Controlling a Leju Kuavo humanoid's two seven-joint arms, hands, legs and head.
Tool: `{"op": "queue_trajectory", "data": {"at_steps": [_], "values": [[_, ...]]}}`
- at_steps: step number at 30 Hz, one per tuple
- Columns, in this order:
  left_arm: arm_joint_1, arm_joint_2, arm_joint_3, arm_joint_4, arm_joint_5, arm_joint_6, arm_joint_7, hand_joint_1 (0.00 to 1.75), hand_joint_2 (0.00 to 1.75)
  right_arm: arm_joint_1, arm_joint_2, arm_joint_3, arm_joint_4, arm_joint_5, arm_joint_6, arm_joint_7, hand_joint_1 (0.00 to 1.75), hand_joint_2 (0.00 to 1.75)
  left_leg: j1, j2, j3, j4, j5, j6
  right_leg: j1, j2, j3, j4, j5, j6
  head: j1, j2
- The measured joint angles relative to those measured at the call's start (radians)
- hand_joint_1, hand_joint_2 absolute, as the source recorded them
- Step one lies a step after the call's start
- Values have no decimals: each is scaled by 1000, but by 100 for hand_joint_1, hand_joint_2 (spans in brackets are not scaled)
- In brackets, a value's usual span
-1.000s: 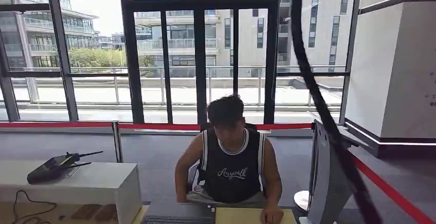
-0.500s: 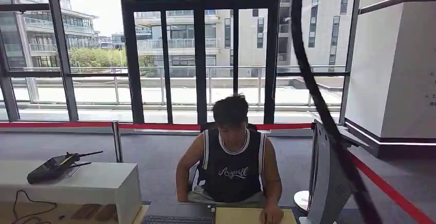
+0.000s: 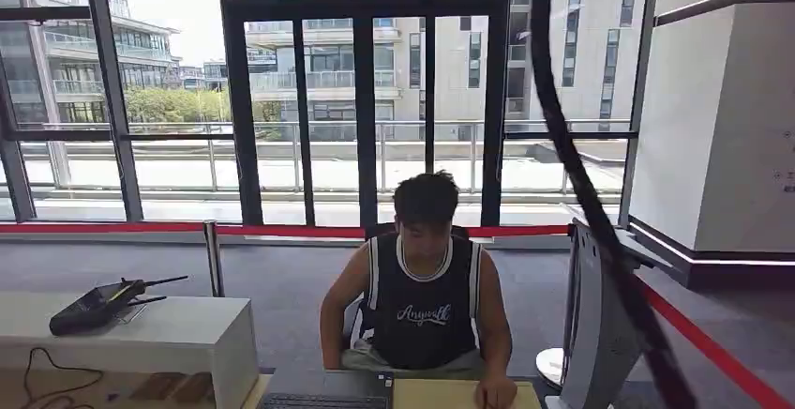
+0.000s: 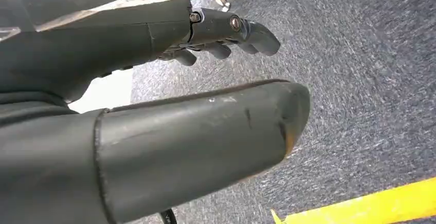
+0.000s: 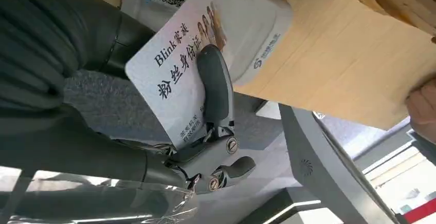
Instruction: Pass the card to the sensor for recognition and then transmit it.
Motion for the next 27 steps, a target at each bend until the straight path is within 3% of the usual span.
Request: {"op": "queue_trajectory", "data": {"at_steps": [27], "values": [[0, -2, 0, 0, -5, 8, -17, 0, 0, 2, 10, 9, 70, -36, -15, -23, 175, 175, 0, 0, 1, 0, 0, 0, 0, 0, 1, 0, 0, 0, 0, 0]]}}
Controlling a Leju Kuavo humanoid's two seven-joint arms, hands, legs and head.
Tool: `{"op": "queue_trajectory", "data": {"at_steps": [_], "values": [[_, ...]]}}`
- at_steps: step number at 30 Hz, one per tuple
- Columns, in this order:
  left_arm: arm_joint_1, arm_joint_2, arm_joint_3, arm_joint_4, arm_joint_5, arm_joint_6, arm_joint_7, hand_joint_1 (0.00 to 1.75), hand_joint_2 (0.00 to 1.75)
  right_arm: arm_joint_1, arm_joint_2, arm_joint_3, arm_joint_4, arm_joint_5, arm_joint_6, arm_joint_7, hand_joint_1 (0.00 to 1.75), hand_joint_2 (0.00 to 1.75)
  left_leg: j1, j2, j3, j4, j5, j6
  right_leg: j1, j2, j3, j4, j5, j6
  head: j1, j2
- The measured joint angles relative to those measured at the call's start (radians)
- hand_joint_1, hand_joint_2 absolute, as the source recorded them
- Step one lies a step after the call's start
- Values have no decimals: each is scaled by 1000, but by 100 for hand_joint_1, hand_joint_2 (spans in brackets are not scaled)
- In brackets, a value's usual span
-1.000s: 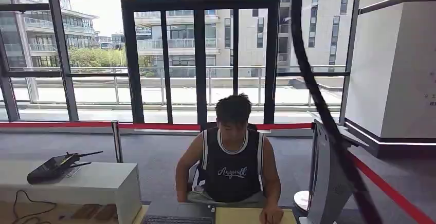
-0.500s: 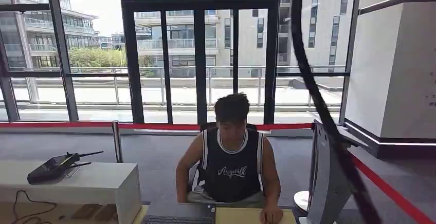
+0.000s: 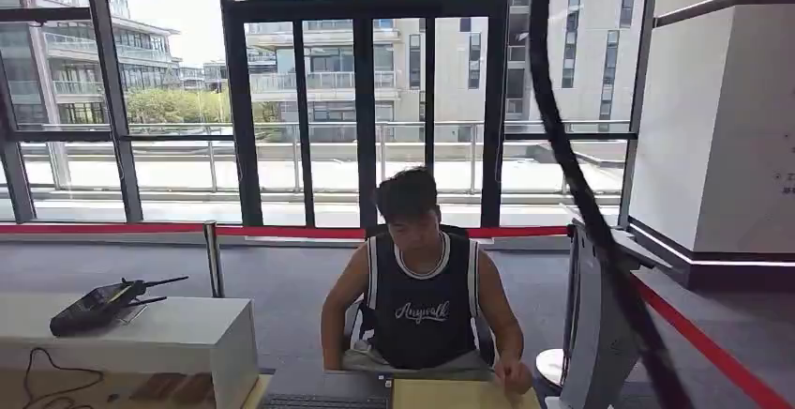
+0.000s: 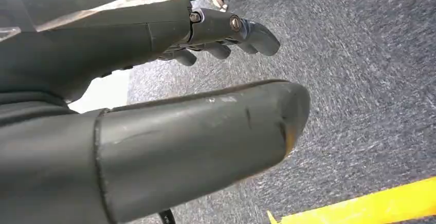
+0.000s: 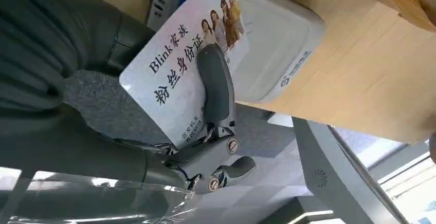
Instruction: Pass the card to the sensor for recognition and then transmit it.
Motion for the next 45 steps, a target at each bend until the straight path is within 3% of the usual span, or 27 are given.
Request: {"op": "queue_trajectory", "data": {"at_steps": [7, 12, 21, 30, 45], "values": [[0, 0, 0, 0, -4, 0, -19, 0, 0, -36, 9, 2, -47, 3, -40, -16, 175, 175, 0, 0, 0, 0, 0, 0, 0, 0, 0, 0, 0, 0, 0, 0], [0, 0, 0, 0, -15, -4, -31, 0, 0, -94, 10, 4, -136, 32, -58, 19, 175, 175, 0, 0, 0, 0, 0, 0, 0, 0, 0, 1, 0, 0, 0, 0], [-1, 0, -1, 0, -39, -18, -44, 0, 0, -226, 16, 21, -255, 138, 1, 66, 175, 175, 0, 0, -1, 0, 0, 0, 0, 0, 0, 1, 0, 0, 0, 0], [-4, 0, -19, 0, -55, -26, -67, 0, 0, -331, 73, 83, -223, 266, 71, 92, 175, 175, 1, 0, -1, 0, 0, 0, 0, 0, -1, 1, 0, 0, 0, 0], [-5, 6, -38, 2, -56, -25, -67, 0, 0, -470, 162, 153, -50, 317, 132, 108, 175, 175, 1, 0, -1, 0, 1, 0, 1, 0, -1, 1, 0, 0, 0, 0]]}}
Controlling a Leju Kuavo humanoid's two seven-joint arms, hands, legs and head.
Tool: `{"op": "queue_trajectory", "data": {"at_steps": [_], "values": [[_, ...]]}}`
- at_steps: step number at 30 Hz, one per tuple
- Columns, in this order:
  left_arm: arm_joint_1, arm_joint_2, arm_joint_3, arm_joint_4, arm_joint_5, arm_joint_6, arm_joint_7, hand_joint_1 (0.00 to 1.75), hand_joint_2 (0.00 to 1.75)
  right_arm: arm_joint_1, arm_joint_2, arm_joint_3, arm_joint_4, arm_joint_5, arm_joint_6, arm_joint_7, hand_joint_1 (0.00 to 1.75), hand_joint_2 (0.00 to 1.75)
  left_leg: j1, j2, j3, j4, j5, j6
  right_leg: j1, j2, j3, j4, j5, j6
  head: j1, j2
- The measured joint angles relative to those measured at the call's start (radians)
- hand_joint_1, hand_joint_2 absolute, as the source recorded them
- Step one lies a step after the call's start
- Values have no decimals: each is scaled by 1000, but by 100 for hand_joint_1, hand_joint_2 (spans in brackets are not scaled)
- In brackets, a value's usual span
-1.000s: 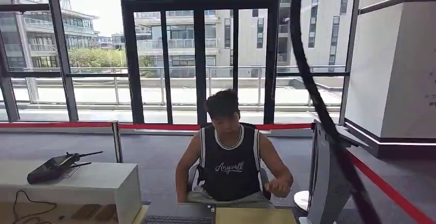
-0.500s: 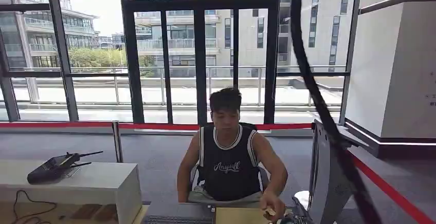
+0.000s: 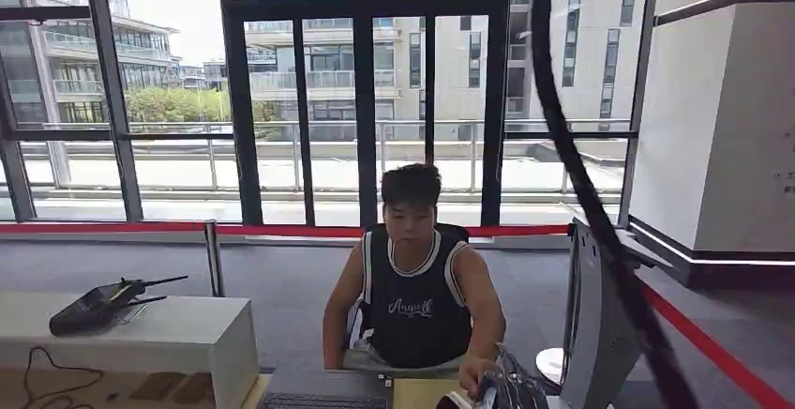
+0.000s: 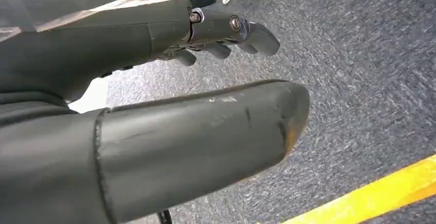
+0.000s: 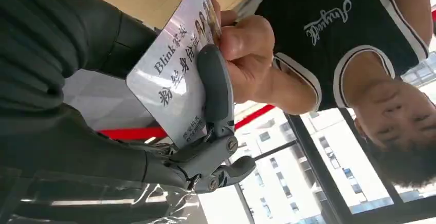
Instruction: Pass the card to the sensor for recognition and then transmit it.
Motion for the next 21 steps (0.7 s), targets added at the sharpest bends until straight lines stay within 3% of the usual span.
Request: {"op": "queue_trajectory", "data": {"at_steps": [2, 3, 8, 9, 17, 21], "values": [[0, 2, -3, 0, 4, 0, 2, 0, 0, -8, 11, 3, 20, 0, 1, -3, 171, 175, 0, 0, 0, 0, 0, 0, 0, 0, 0, 0, 0, 0, 0, 0], [0, 2, -3, 1, 4, 0, 2, 0, 0, -10, 16, 5, 27, 0, 0, -4, 2, 175, 0, 0, 0, 0, 0, 0, 0, 0, 0, 0, 0, 0, 0, 0], [0, 3, -5, 2, 10, 1, 5, 0, 0, -16, 36, 15, 61, -1, -8, -17, 0, 175, 0, 0, 0, 0, 0, 0, 0, 0, 0, 0, 0, 0, 0, 0], [0, 3, -5, 2, 11, 1, 5, 0, 0, -17, 39, 18, 68, -3, -11, -18, 0, 0, 0, 0, 0, 0, 0, 0, 0, 0, 0, 0, 0, 0, 0, 0], [1, 4, -5, 6, 22, 6, 5, 0, 0, -18, 46, 21, 106, -76, -28, -58, 0, 0, 0, 0, 0, 0, 0, 0, 0, 0, 0, 0, 0, 0, 0, 0], [1, 6, -5, 6, 37, 8, 6, 0, 0, -15, 46, 16, 109, -155, -12, -116, 0, 0, 0, 0, 0, 0, 0, 0, 0, 0, 0, 0, 0, -1, 0, 0]]}}
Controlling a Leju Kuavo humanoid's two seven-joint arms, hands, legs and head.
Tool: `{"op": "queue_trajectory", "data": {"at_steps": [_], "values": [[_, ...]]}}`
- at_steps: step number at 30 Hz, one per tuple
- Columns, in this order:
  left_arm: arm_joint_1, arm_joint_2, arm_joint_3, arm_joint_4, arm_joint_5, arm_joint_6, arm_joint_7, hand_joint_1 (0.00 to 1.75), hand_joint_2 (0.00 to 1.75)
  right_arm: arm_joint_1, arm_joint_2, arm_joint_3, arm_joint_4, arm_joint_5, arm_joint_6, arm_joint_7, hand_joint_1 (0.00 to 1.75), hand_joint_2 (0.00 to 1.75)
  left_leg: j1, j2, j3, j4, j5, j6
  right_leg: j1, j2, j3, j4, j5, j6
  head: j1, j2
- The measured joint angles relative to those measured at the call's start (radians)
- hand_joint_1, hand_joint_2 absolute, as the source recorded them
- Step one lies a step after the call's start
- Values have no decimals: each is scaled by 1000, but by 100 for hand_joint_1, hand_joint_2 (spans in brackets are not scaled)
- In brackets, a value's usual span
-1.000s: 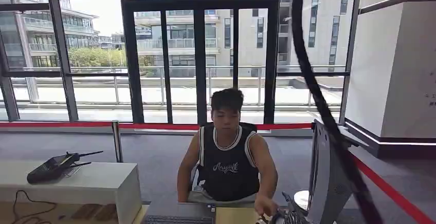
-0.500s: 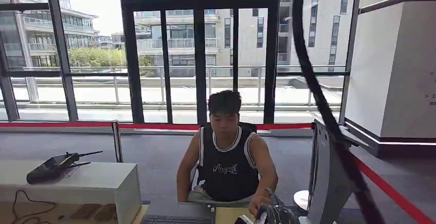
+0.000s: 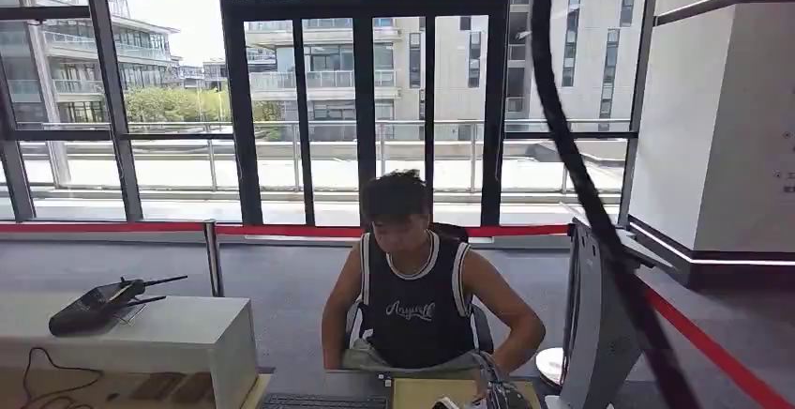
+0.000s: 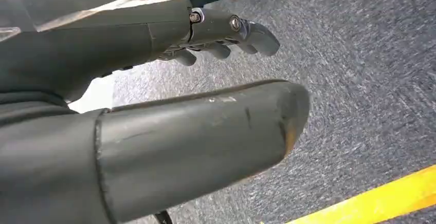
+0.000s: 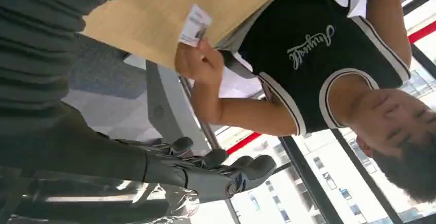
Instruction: Pass the card to the sensor for recognition and then transmit it.
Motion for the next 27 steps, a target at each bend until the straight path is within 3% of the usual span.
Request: {"op": "queue_trajectory", "data": {"at_steps": [6, 7, 11, 15, 27], "values": [[1, 2, 0, 0, 27, 0, 23, 0, 0, 69, 1, -24, -58, -208, 131, -114, 0, 0, 1, 0, 0, 0, 0, 0, 1, 0, 0, 0, 0, 0, 0, 0], [1, 2, 0, 0, 30, 0, 25, 0, 0, 88, 0, -24, -76, -227, 148, -119, 0, 175, 1, 0, 0, 0, 0, 0, 1, 0, 0, 0, 0, 0, 0, 0], [2, 3, 0, 0, 40, 2, 28, 0, 0, 181, -18, -21, -175, -312, 236, -125, 0, 175, 1, 0, 0, 0, 0, 0, 1, 0, 0, 0, 0, 0, 0, 0], [5, 8, 0, 0, 42, 2, 31, 0, 0, 288, -66, -17, -307, -350, 264, -100, 0, 175, 1, 0, 0, 0, 0, 0, 1, 0, 0, -1, 0, 0, 0, 0], [5, 13, 0, 0, 39, 0, 33, 0, 0, 490, -214, -16, -589, -239, 224, 17, 0, 175, 1, 0, 0, 0, -1, 0, 1, 0, 0, -1, 0, 0, 0, 0]]}}
